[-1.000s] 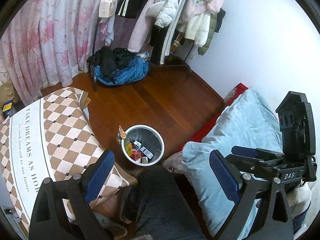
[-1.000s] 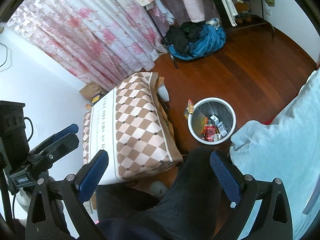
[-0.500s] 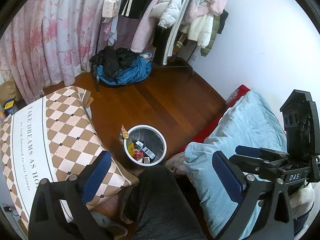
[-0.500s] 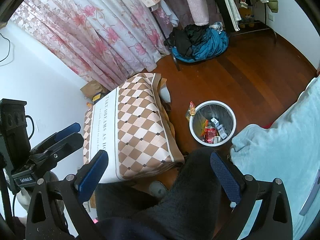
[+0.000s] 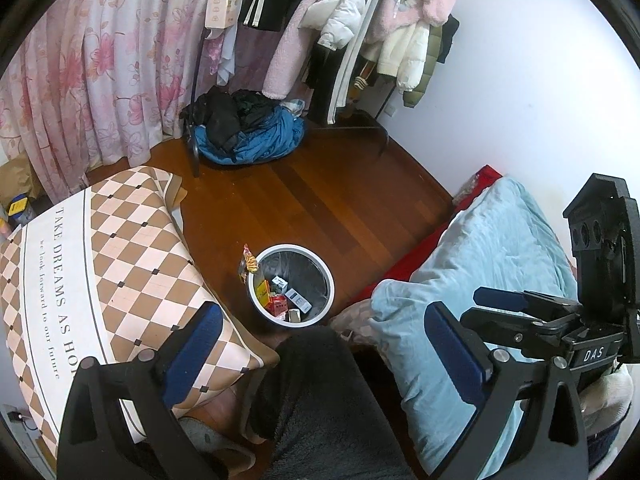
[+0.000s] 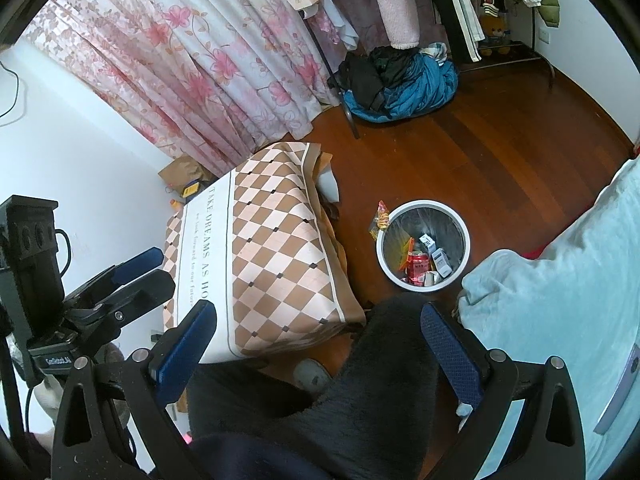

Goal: Collect trash

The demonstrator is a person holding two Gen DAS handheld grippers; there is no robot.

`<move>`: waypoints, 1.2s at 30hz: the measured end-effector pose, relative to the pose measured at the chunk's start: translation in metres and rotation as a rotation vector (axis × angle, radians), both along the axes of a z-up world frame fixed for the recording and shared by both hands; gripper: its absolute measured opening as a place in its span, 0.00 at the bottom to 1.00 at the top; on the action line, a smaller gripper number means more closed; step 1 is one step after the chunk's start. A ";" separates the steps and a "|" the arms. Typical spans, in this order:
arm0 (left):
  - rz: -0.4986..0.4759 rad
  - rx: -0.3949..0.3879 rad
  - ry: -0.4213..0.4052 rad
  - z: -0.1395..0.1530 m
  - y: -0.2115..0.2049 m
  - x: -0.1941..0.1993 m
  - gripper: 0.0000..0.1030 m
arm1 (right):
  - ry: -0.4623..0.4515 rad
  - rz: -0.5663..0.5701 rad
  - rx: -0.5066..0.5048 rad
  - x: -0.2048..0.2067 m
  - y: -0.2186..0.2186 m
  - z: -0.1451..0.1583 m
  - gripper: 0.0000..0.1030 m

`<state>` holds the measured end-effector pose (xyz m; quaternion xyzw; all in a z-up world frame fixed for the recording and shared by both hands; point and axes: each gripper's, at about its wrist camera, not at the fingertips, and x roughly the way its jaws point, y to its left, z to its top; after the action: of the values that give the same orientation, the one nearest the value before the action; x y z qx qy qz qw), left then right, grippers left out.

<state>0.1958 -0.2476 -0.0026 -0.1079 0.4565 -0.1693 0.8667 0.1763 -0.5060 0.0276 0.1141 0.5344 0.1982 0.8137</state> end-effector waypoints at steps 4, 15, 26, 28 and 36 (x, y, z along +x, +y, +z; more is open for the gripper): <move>-0.004 -0.002 0.001 0.000 -0.001 0.000 1.00 | 0.003 0.006 0.000 0.001 0.000 -0.002 1.00; -0.005 0.004 0.001 -0.004 -0.004 0.001 1.00 | 0.008 0.002 -0.012 0.003 0.001 -0.006 1.00; -0.012 0.018 -0.001 -0.008 -0.004 0.004 1.00 | -0.008 -0.020 -0.086 0.001 -0.002 -0.008 1.00; -0.011 0.019 -0.001 -0.008 -0.005 0.004 1.00 | -0.007 -0.021 -0.089 0.001 -0.002 -0.008 1.00; -0.033 0.012 0.002 -0.006 -0.004 0.005 1.00 | -0.009 -0.022 -0.096 0.000 -0.002 -0.007 1.00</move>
<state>0.2004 -0.2519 -0.0091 -0.0953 0.4599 -0.1809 0.8641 0.1766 -0.5080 0.0209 0.0800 0.5383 0.1640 0.8228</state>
